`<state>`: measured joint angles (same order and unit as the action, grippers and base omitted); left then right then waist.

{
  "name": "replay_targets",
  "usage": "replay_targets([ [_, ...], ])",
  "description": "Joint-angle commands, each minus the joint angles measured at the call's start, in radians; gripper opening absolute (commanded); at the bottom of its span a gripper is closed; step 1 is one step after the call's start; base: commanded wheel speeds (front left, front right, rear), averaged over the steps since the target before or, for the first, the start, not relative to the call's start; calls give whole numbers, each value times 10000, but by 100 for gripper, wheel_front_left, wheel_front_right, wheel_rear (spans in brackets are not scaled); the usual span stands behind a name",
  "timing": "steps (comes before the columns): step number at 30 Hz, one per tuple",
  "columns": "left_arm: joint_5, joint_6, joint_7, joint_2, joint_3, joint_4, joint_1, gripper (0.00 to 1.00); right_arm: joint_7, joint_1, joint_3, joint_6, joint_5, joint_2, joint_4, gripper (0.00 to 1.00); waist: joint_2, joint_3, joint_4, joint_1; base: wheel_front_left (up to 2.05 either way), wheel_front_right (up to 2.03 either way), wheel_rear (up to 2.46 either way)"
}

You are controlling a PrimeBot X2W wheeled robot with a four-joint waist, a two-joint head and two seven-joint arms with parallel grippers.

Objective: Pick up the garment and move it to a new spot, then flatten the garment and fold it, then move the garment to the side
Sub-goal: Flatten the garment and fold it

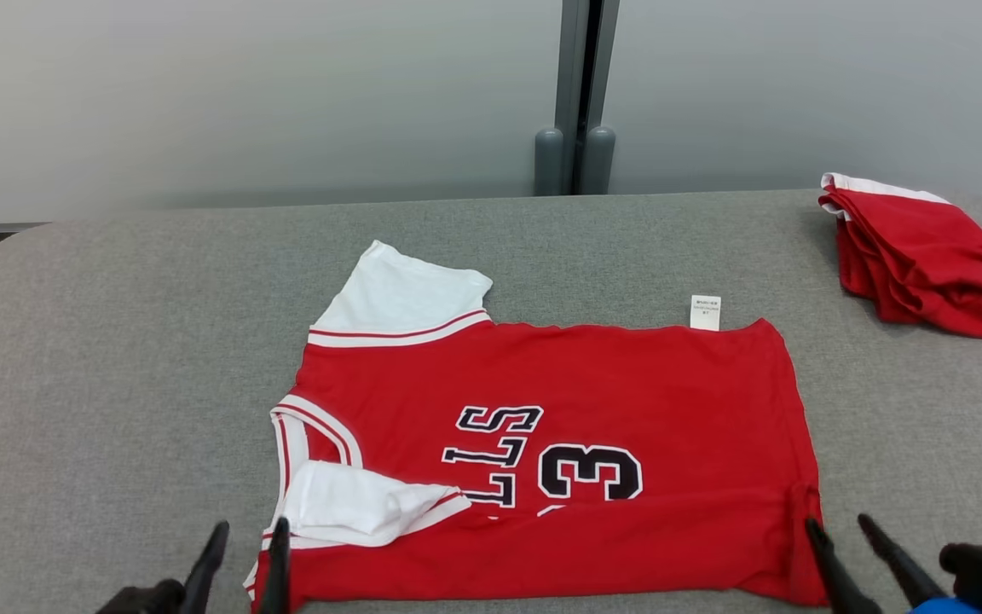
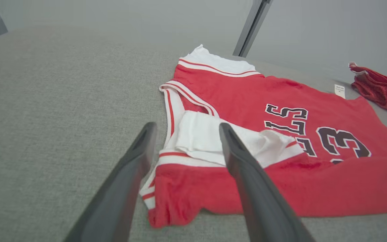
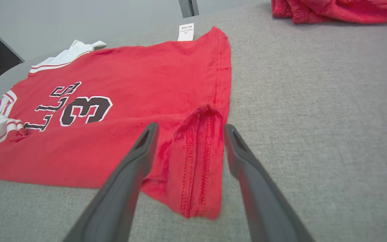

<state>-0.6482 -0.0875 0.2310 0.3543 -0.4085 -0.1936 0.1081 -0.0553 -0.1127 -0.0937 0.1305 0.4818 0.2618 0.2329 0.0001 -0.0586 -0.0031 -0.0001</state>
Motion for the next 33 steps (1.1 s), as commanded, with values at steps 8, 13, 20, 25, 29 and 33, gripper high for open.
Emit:
replay_targets([
  [8,947,-87,348,-421,1042,528,-863,100,-985,820,707,4,-1071,-267,-607,100,-1,17,-303,1,0,0,0],
  [13,1939,79,347,-1032,1899,933,-1062,100,-1630,1271,716,5,-1603,-833,-725,100,-1,43,-422,1,0,0,0],
  [20,3270,545,350,-1722,3064,1035,-1274,100,-2037,1542,616,5,-2361,-1633,-864,100,-1,72,-465,1,0,0,0],
  [25,4027,829,351,-1925,3305,790,-1217,100,-2076,1405,454,5,-2639,-1860,-723,100,-1,129,-446,1,0,0,0],
  [29,4423,1038,352,-2120,3547,398,-1122,100,-2106,1293,492,5,-2692,-2000,-565,100,-1,200,-413,1,0,0,0],
  [33,4681,1193,352,-2271,3757,95,-1082,100,-2112,1206,551,5,-2724,-2064,-498,100,-1,255,-365,1,0,0,0],
])
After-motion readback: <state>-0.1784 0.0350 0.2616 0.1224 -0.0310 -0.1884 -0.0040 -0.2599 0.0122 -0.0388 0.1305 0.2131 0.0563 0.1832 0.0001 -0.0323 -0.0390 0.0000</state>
